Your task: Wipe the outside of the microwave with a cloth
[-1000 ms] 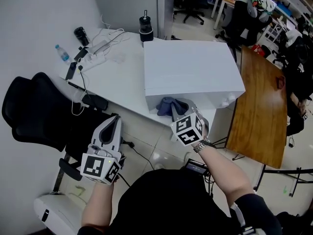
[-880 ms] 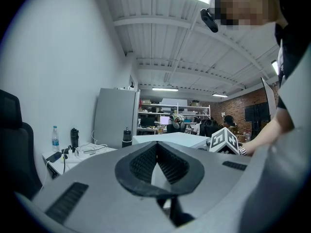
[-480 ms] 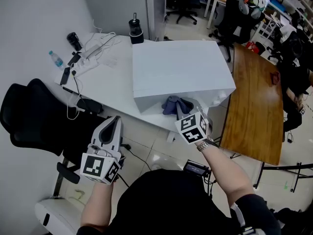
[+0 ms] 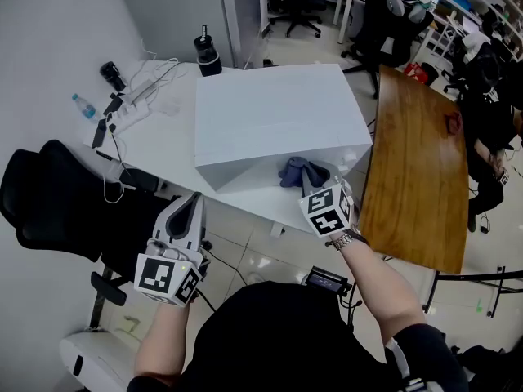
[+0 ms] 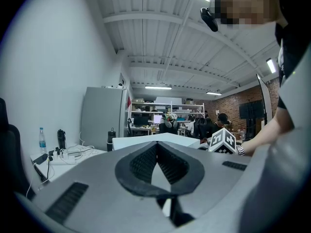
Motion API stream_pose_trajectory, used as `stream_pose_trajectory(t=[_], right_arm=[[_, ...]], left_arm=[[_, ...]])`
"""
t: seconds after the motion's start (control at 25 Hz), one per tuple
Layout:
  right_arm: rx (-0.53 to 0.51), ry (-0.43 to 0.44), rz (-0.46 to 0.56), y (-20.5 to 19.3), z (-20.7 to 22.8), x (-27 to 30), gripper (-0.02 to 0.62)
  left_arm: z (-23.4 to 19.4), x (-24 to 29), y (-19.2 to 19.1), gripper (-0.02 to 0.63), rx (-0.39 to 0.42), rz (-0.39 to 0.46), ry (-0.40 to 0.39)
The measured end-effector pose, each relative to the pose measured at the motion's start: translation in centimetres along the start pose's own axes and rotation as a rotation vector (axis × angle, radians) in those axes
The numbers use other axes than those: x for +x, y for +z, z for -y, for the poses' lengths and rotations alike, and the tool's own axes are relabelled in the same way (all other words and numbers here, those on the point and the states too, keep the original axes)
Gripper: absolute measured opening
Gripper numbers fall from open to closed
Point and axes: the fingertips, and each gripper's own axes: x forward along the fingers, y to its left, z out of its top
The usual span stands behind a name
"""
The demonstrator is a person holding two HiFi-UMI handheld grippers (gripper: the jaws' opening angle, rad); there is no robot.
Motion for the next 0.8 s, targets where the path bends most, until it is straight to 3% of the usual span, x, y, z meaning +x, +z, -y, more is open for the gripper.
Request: stream_pose_trajectory(t=[0.8], right_arm=[[0.024, -0.015, 0.003, -6.2, 8.9, -3.4, 0.035]], left_arm=[[8.9, 4.1, 0.7, 0.005, 0.018, -0.014, 0.016]])
